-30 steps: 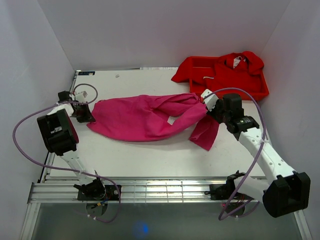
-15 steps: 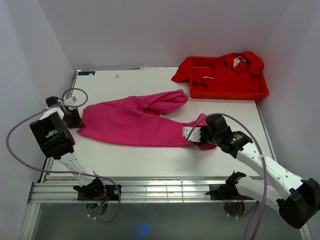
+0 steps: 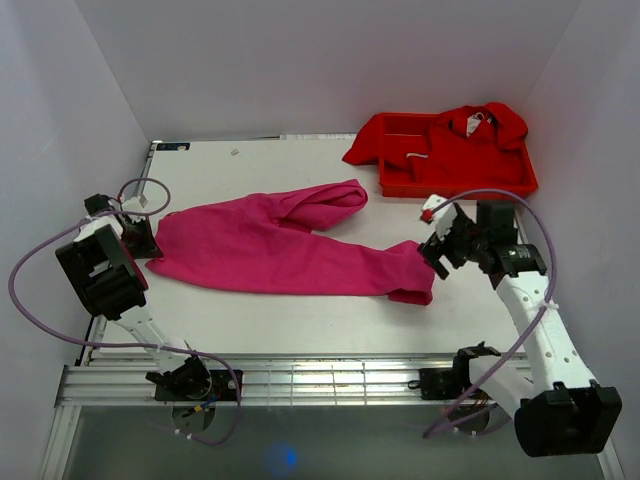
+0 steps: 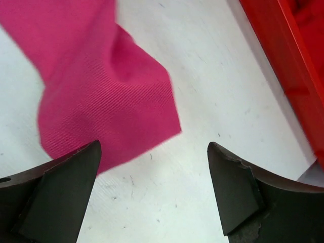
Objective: Fold and stack the trousers
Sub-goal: Flatten the trousers out
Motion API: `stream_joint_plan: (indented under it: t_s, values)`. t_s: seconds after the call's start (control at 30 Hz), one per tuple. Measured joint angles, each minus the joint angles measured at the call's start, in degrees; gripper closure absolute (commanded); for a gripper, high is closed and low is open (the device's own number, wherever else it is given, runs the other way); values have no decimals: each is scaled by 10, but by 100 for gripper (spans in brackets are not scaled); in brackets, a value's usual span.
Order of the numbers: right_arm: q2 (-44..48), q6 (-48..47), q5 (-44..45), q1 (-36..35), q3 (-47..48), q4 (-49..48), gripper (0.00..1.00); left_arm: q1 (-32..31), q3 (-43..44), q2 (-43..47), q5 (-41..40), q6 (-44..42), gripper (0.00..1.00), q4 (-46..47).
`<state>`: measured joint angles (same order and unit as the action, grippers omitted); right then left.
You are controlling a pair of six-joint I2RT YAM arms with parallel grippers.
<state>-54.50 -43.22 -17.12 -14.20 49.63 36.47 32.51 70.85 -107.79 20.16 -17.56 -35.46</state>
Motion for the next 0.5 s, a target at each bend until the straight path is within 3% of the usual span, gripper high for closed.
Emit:
stream_joint_plan:
  t_s: [0.13,0.27,0.4,0.5]
  values:
    - [-47,24,-67,177,29,10,9,0,0,0,0,0,100,0]
    - [-158,73,-128,292,51,11,1,0,2,-2,0,2,100,-2]
    - [-289,131,-179,343,49,18,0,0,8,-5,1,6,100,-8]
    - [-325,176,-221,347,22,11,0,0,11,-7,1,8,100,-12]
